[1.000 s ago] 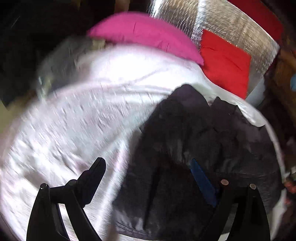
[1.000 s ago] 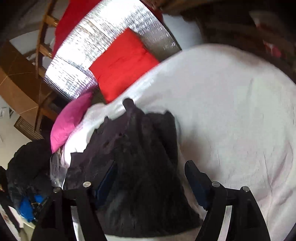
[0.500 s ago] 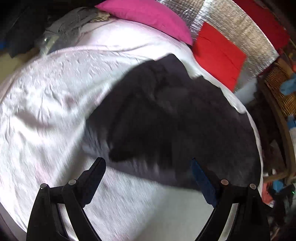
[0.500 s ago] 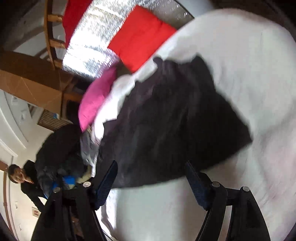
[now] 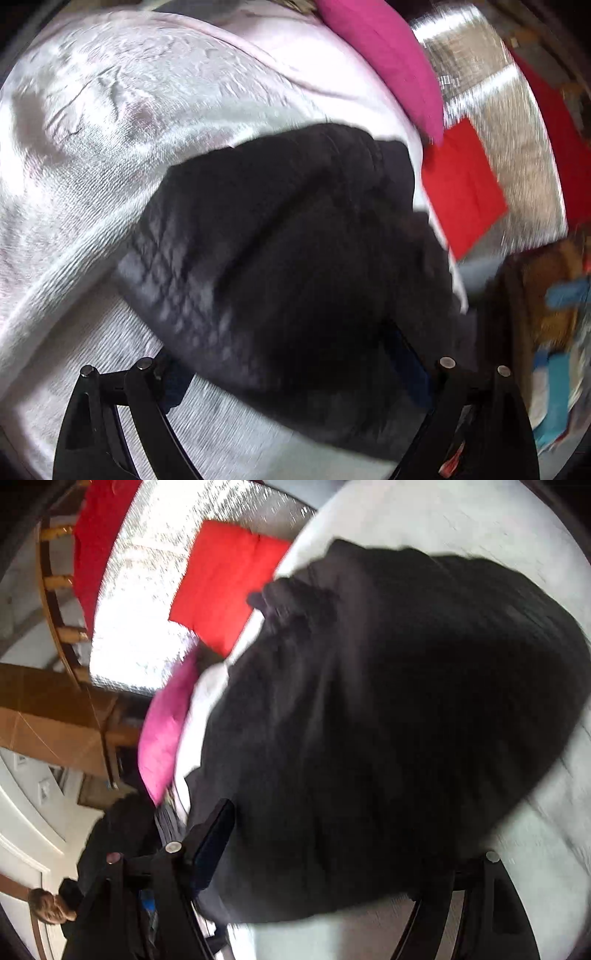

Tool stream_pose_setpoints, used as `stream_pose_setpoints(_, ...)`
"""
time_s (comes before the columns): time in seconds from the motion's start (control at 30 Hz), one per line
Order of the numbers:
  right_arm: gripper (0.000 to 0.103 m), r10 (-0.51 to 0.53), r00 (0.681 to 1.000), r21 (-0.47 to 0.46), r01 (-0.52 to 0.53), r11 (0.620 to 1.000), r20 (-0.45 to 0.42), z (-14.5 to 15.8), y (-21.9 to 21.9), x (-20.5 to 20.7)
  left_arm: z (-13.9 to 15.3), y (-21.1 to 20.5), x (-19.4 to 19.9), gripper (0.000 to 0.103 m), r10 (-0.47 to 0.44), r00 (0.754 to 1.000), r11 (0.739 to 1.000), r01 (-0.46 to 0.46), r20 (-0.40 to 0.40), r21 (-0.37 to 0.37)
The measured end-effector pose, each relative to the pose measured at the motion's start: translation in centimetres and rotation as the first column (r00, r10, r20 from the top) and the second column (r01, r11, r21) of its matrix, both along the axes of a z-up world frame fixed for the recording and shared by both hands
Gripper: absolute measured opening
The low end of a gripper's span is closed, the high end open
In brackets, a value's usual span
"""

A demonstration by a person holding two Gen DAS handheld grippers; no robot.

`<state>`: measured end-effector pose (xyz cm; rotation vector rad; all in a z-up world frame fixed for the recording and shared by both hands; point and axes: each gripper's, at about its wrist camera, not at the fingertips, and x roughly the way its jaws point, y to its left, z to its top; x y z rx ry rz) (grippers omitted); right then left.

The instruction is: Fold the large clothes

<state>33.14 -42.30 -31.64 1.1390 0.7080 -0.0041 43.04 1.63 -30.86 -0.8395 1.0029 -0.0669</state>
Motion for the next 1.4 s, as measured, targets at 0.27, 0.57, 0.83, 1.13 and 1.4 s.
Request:
stream_pose_setpoints(0.27, 0.046, -0.02, 1.0, -0.133, 0.022, 0.991, 0.016, 0.7, 0.6, 0.8, 1.1, -1.4, 0.0, 0.043, -0.007, 0.997, 0.995, -0.001, 0.076, 0.099)
stream_pose_setpoints(0.57, 0.039, 0.008, 1.0, -0.242, -0.004, 0.97, 0.018, 4.0, 2.0, -1.7, 5.3, -2.4, -4.1, 0.031, -0.073, 0.99, 0.979, 0.048, 0.123, 0.196)
stream_pose_setpoints(0.83, 0.039, 0.055, 0.998, -0.214, -0.051, 0.976, 0.012, 5.2, 3.4, -11.2, 5.9, -0.3, -12.3, 0.031, -0.124, 0.987, 0.964, 0.095, 0.104, 0.247)
stream_pose_setpoints(1.13, 0.057, 0.1, 0.986, 0.002, -0.101, 0.995, -0.132, 0.9, 4.1, -18.1, 3.4, 1.6, -18.7, 0.051, -0.203, 0.978, 0.935, 0.208, -0.048, 0.286)
stream_pose_setpoints(1.4, 0.058, 0.301, 0.944, -0.202, -0.323, 0.924, -0.131, 9.1, 2.6, -22.8, 11.5, 3.1, -21.8, 0.069, -0.381, 0.924, 0.828, 0.322, 0.04, 0.46)
